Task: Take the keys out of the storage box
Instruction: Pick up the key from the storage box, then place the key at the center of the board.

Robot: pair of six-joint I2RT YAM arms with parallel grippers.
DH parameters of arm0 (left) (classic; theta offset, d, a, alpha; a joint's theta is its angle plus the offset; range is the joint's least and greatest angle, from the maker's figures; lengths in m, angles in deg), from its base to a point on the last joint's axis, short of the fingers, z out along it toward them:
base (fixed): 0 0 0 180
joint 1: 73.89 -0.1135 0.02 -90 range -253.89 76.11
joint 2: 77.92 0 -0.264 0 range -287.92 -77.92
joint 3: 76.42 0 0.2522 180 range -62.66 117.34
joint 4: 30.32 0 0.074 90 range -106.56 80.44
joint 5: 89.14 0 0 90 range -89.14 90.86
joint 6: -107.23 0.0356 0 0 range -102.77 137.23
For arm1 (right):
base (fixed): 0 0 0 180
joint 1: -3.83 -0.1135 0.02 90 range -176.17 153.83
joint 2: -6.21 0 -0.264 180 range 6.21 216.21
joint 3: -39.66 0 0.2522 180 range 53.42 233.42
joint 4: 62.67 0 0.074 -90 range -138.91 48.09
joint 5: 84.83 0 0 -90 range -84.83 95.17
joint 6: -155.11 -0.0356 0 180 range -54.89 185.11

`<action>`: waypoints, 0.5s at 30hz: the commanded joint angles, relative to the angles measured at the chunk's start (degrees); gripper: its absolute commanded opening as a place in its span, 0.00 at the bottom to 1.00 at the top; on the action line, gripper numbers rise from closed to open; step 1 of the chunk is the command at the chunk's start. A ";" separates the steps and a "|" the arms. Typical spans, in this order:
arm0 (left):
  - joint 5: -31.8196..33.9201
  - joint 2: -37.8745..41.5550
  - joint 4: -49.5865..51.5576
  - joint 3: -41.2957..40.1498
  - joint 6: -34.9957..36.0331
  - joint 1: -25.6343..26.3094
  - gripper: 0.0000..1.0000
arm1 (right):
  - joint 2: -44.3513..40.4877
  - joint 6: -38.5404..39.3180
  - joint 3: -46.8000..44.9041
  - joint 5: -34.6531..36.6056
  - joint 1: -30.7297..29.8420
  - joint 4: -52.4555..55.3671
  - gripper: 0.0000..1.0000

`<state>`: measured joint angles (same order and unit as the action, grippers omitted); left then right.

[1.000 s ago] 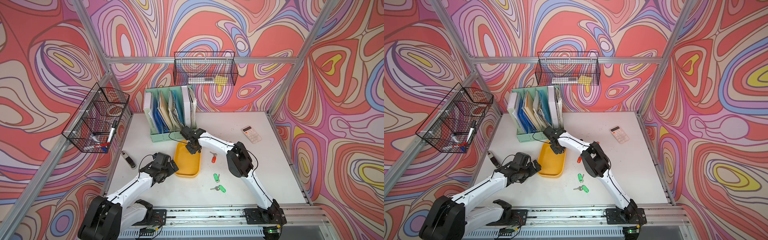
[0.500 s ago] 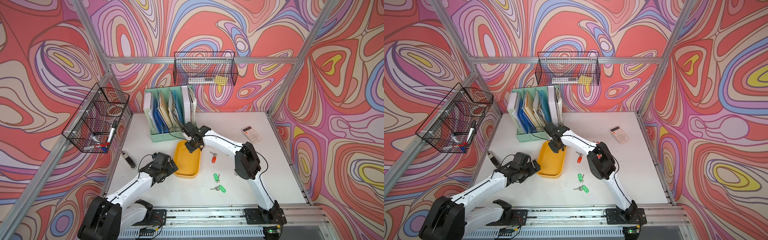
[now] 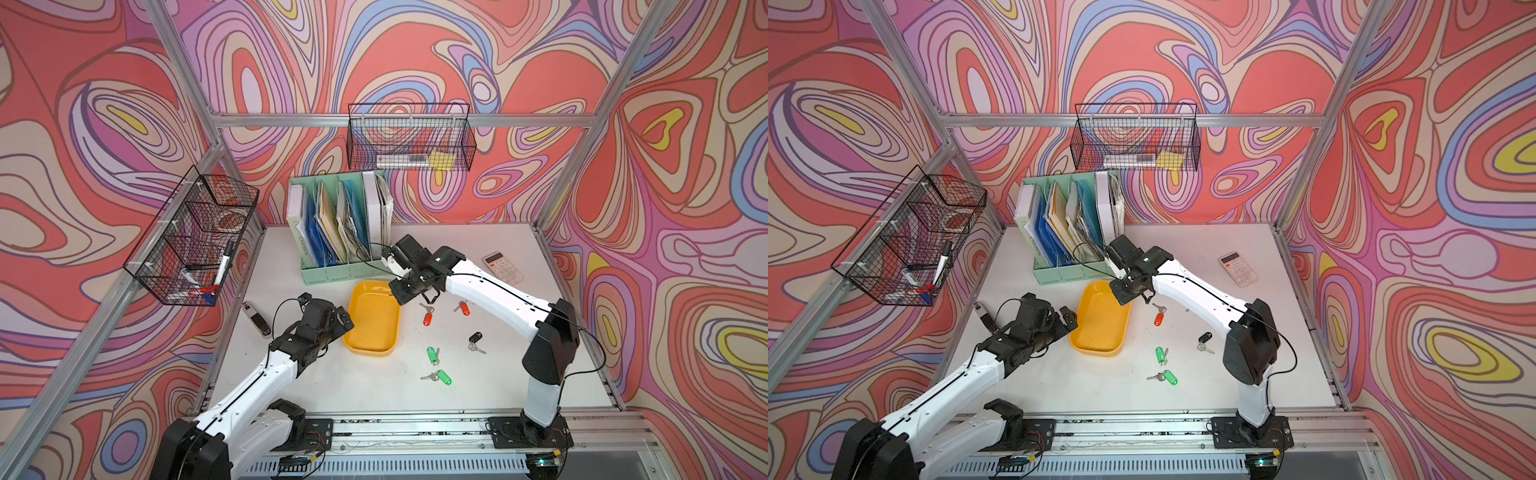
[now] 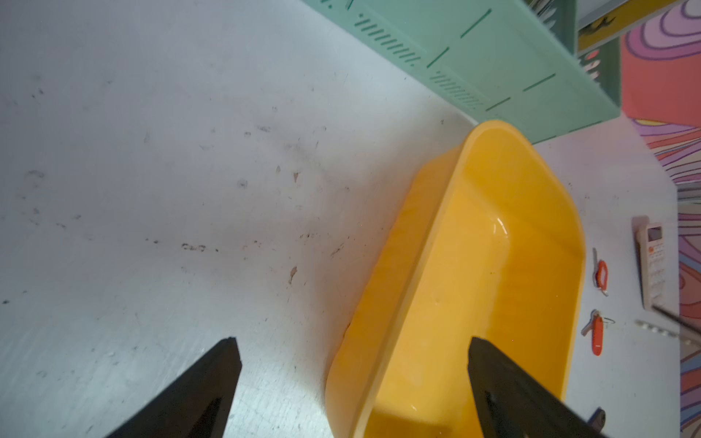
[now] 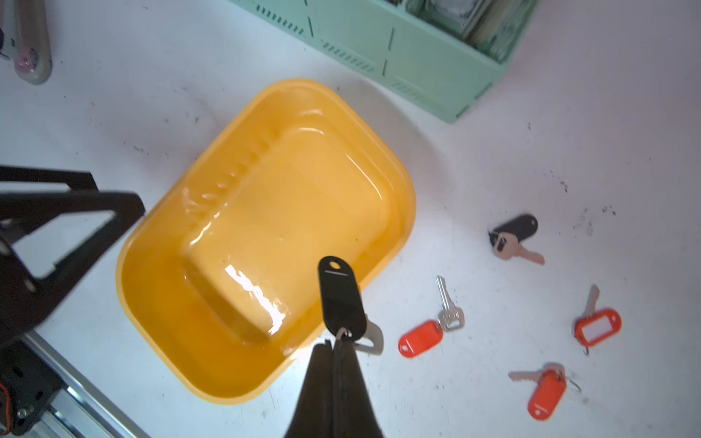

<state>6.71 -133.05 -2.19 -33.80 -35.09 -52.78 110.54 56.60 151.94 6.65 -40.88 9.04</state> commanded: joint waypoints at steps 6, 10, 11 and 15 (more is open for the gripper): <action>9.08 3.07 -6.32 -3.14 1.83 -0.39 0.99 | -15.42 -10.82 -13.97 3.84 3.10 10.32 0.00; 9.44 1.18 -7.99 -1.88 4.00 -0.64 0.99 | -20.11 -15.57 -18.77 4.29 3.74 14.95 0.00; 9.64 0.44 -8.02 -1.18 4.72 -0.77 0.99 | -21.35 -16.89 -20.53 4.41 3.99 15.69 0.00; 10.68 -2.10 -7.23 2.75 6.91 -1.06 0.99 | -24.84 -20.71 -25.93 2.85 6.24 18.70 0.00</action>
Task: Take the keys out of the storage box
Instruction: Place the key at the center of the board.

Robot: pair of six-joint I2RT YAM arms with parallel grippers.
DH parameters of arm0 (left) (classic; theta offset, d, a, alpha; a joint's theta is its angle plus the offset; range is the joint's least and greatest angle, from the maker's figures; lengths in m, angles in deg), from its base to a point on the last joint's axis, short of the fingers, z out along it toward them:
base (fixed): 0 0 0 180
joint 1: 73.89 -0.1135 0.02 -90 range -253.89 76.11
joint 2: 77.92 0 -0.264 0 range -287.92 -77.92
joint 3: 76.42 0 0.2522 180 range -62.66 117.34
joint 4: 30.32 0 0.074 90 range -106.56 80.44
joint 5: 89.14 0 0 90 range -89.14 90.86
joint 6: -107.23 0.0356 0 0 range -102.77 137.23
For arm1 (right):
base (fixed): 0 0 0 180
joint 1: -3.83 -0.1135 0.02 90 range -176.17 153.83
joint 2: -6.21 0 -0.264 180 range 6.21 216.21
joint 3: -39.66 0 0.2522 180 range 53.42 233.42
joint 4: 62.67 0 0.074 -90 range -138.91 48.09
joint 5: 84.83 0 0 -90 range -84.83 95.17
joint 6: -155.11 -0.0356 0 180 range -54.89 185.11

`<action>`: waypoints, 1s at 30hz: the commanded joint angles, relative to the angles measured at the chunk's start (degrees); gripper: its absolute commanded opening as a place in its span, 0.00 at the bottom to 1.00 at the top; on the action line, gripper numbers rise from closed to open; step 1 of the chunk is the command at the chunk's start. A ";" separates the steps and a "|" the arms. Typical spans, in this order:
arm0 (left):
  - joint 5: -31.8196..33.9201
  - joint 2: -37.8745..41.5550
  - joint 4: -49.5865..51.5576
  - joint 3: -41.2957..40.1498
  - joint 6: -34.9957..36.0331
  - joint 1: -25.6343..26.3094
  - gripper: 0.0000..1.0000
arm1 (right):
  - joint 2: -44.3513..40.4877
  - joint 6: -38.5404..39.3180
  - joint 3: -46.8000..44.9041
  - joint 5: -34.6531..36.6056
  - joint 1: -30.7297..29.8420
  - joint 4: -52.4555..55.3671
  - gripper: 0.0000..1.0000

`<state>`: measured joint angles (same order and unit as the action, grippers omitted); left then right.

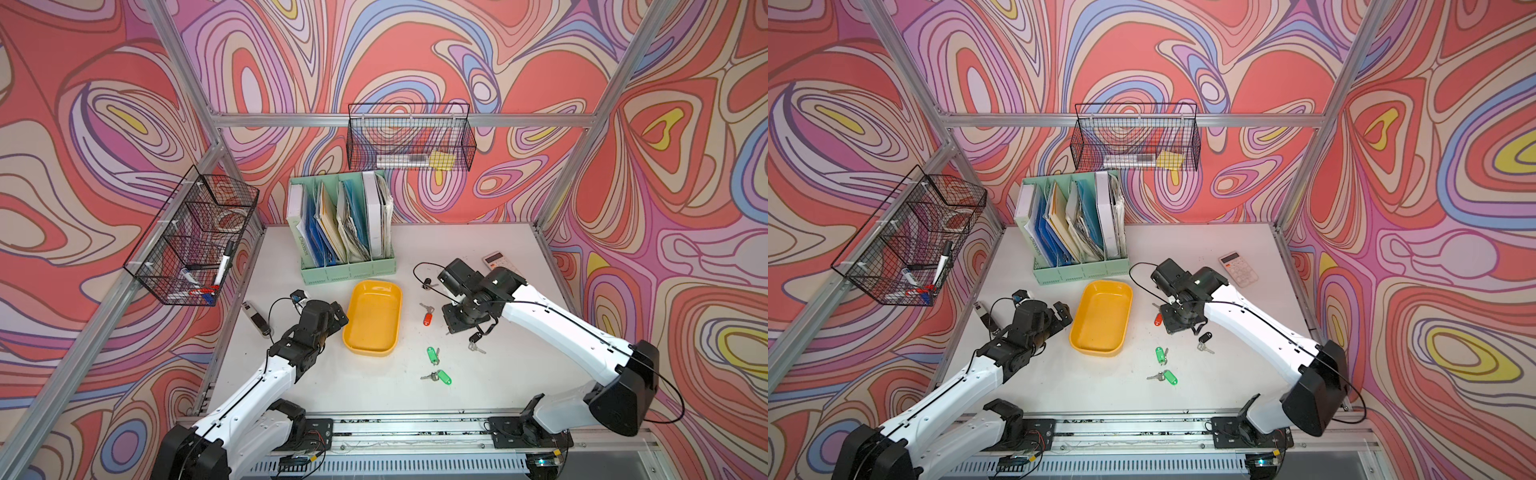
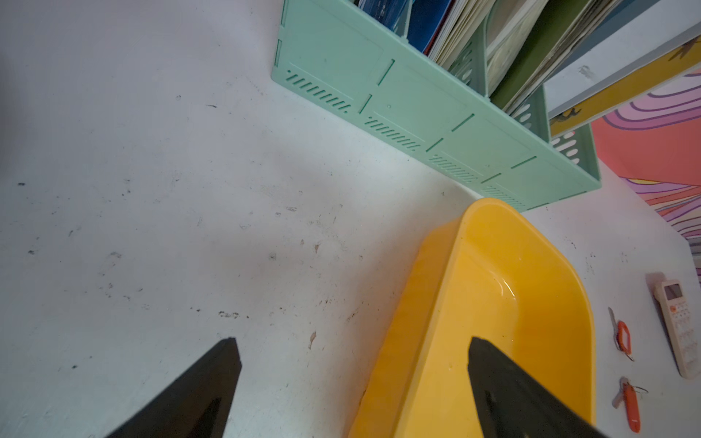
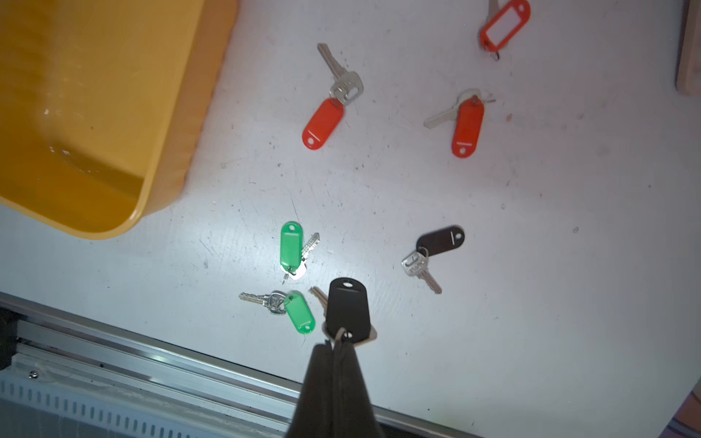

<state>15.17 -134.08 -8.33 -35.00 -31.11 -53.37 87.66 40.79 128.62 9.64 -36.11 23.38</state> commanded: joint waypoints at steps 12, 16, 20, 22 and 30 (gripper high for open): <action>1.87 -4.92 -2.92 5.76 2.68 -0.92 0.99 | -7.87 -10.99 -20.00 -7.47 6.03 0.00 0.00; 1.95 -4.71 -4.18 4.22 0.26 -0.97 0.99 | -6.92 -11.88 -23.65 -8.01 6.02 -3.17 0.00; 2.50 -3.83 -4.88 3.15 -0.99 -0.95 0.99 | -5.94 -12.64 -27.32 -6.87 6.14 -6.73 0.00; 2.80 -3.45 -4.65 3.21 -0.97 -0.99 0.99 | -4.54 -12.77 -28.37 -5.98 6.29 -7.84 0.00; 3.18 -2.80 -3.63 3.97 -0.54 -0.91 0.99 | -2.67 -14.07 -28.79 -1.86 6.63 -8.66 0.00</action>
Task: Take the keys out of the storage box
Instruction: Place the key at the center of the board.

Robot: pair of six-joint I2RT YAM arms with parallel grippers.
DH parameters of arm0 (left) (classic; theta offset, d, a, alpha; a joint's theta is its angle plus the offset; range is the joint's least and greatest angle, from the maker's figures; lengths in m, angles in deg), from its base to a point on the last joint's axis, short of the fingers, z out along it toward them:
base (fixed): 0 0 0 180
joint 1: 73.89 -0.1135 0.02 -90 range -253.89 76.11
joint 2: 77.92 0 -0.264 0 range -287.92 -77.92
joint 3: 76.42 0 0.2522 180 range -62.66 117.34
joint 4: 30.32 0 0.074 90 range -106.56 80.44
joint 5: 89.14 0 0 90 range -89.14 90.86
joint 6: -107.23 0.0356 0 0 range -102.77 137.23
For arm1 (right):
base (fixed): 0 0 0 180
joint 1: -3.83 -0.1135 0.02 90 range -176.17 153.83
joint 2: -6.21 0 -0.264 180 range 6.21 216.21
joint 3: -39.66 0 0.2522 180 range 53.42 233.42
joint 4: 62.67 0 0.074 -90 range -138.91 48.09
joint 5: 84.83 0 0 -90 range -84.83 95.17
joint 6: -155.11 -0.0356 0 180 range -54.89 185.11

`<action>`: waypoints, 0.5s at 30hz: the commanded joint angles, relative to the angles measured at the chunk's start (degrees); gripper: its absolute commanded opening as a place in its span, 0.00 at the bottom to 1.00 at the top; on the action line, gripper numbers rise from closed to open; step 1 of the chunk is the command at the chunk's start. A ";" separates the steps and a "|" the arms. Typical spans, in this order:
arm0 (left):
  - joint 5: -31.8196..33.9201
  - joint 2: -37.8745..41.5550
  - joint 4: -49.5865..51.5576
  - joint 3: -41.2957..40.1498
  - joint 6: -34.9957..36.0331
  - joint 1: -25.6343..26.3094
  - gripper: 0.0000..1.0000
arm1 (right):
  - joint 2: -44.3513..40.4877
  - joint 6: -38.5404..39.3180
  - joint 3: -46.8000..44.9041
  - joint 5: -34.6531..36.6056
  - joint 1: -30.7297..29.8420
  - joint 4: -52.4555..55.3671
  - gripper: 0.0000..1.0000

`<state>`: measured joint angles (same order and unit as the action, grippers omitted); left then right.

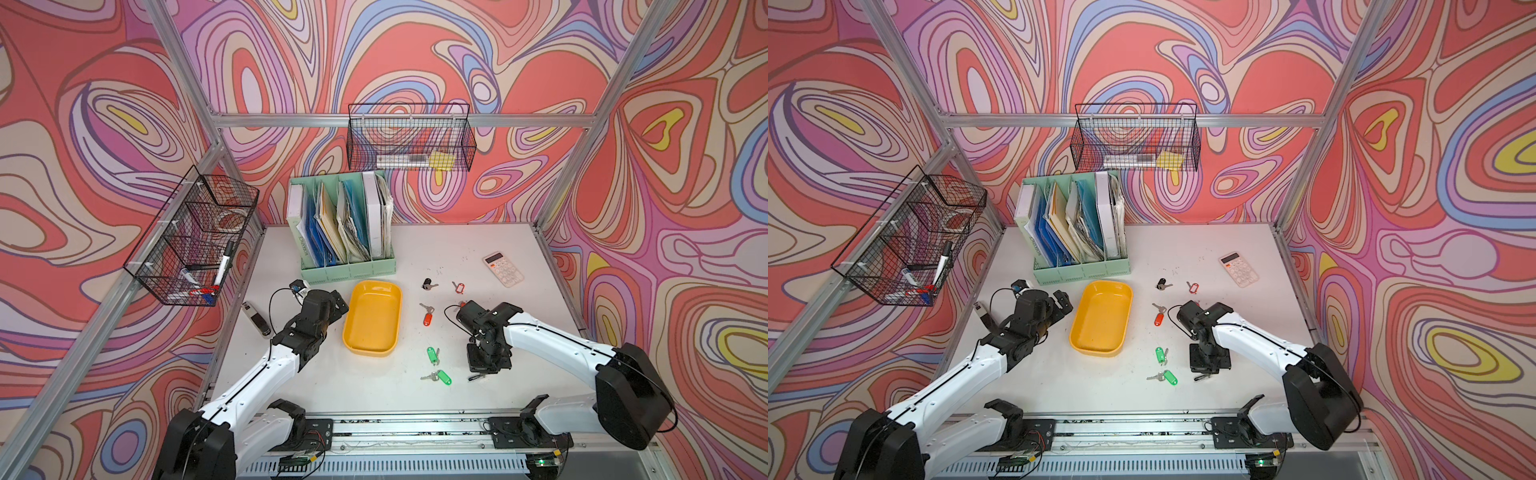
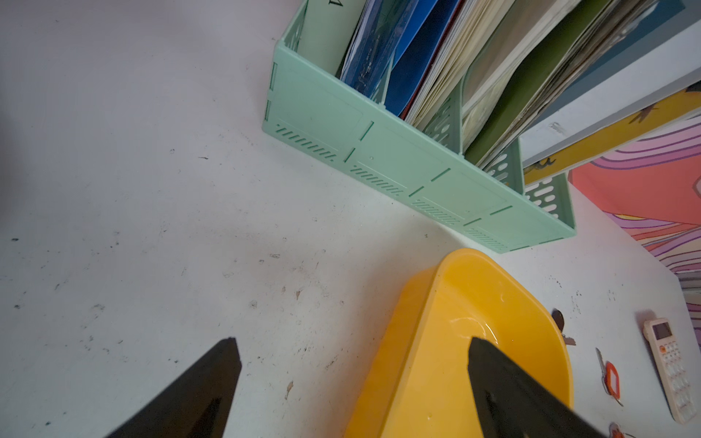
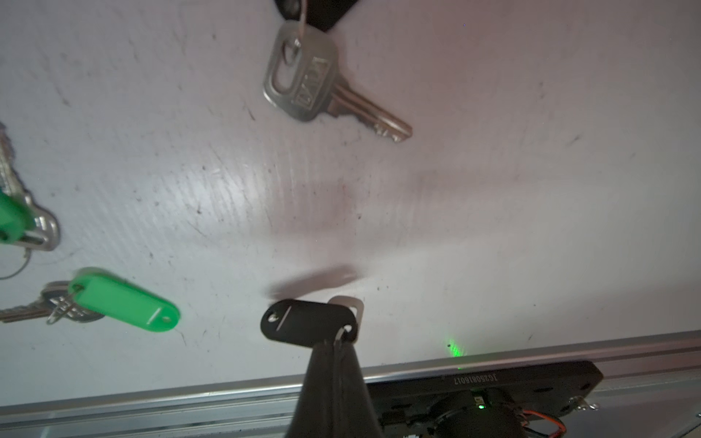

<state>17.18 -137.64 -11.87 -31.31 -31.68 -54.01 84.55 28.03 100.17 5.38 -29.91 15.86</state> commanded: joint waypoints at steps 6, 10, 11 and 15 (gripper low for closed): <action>1.32 1.77 1.36 1.26 1.30 -0.29 0.99 | 2.01 -1.93 -0.42 3.01 0.50 -1.49 0.00; 2.60 3.37 2.15 1.78 2.53 -0.29 0.99 | 2.49 -1.84 0.09 4.41 0.51 -1.15 0.00; 2.94 3.68 2.36 1.92 2.75 -0.31 0.99 | 2.57 -1.82 0.27 4.74 0.51 -0.93 0.04; 3.63 4.82 2.11 2.09 3.46 -0.28 0.99 | 2.58 -1.85 1.92 8.73 0.52 1.20 0.11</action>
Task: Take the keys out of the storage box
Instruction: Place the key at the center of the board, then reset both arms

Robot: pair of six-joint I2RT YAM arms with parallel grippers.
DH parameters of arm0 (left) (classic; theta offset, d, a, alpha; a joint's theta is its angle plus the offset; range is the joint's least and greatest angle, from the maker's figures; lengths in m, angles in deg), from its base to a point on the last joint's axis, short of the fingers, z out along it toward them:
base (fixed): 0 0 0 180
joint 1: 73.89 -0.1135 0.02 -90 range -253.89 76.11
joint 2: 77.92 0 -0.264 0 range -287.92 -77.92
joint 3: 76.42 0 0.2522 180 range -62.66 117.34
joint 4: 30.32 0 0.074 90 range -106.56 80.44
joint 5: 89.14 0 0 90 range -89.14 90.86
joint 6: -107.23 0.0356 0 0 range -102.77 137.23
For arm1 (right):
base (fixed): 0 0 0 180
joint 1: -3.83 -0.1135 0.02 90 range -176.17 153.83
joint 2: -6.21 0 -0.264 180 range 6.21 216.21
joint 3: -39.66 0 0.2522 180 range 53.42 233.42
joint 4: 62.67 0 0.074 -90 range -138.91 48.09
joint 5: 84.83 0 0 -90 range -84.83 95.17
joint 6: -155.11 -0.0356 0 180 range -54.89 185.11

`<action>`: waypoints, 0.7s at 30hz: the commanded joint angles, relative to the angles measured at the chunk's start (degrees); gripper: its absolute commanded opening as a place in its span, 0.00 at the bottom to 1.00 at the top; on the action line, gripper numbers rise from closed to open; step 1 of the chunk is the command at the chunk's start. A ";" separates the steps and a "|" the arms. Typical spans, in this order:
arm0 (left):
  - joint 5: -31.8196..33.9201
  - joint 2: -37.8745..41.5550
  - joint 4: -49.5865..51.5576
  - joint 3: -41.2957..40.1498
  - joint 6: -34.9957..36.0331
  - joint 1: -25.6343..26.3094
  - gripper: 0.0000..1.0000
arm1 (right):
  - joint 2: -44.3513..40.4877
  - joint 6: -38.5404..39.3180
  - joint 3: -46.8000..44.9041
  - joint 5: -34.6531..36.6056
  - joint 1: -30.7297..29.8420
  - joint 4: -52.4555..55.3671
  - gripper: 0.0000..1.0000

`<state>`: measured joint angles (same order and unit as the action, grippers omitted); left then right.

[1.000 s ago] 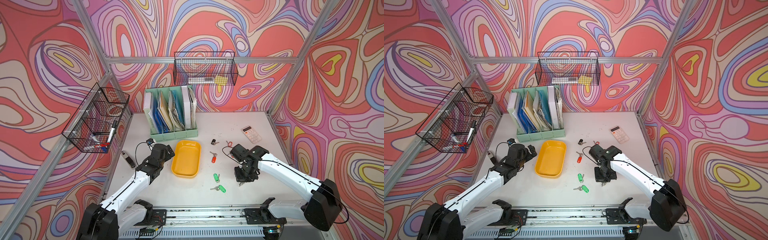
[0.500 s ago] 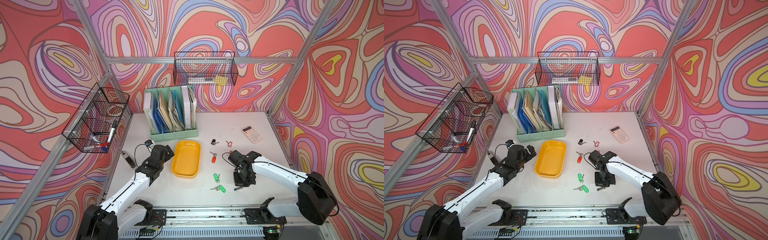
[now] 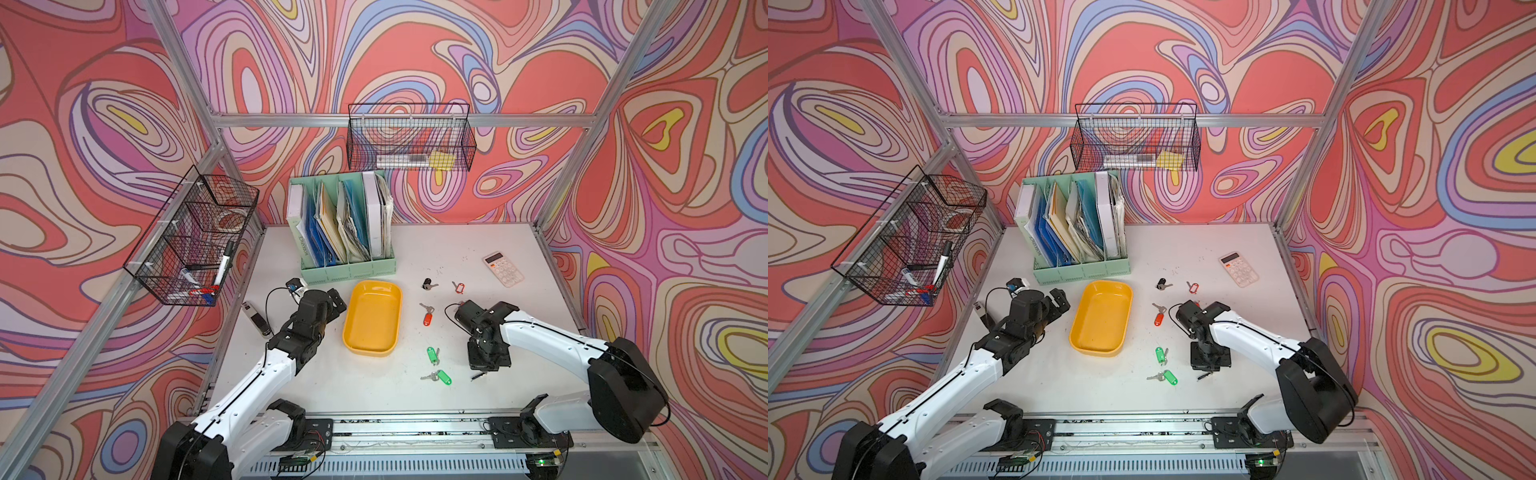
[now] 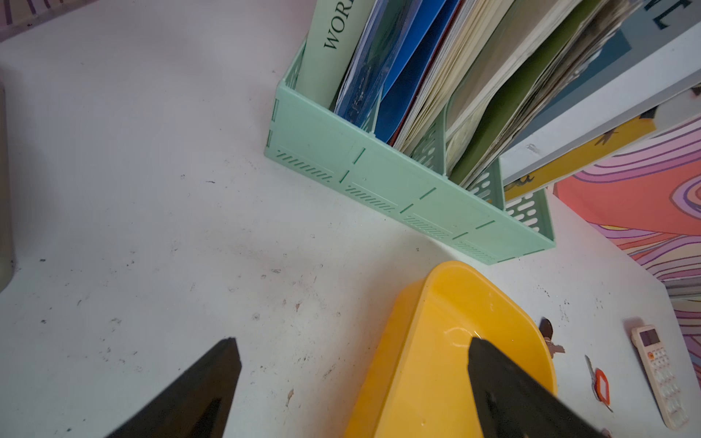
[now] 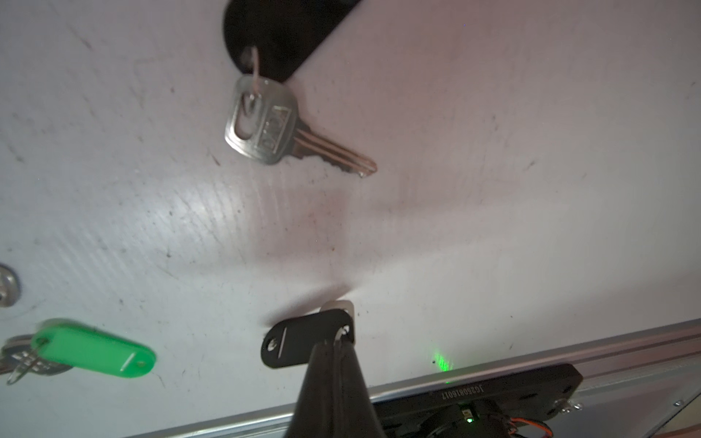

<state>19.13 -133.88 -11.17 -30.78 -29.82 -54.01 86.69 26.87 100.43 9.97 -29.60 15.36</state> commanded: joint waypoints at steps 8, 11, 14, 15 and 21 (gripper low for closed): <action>2.28 1.10 1.78 3.14 2.65 -0.34 0.99 | -1.91 -0.18 5.67 7.49 0.21 1.85 0.31; 2.99 1.44 2.18 4.48 3.73 -0.31 0.99 | -2.31 1.10 8.85 9.53 0.30 0.40 0.39; 4.65 1.80 2.12 5.26 4.67 -0.36 0.99 | -2.78 4.38 12.95 14.81 0.37 -3.39 0.44; 5.58 1.90 1.72 5.35 4.93 -0.29 0.99 | -2.63 6.41 14.65 16.85 0.45 -5.08 0.47; 11.27 2.86 1.69 8.37 9.14 -0.41 0.99 | 0.46 18.63 23.96 23.36 2.83 -17.39 0.55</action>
<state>25.70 -132.22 -9.88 -26.04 -24.51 -54.05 85.78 37.98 121.63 28.00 -27.81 6.29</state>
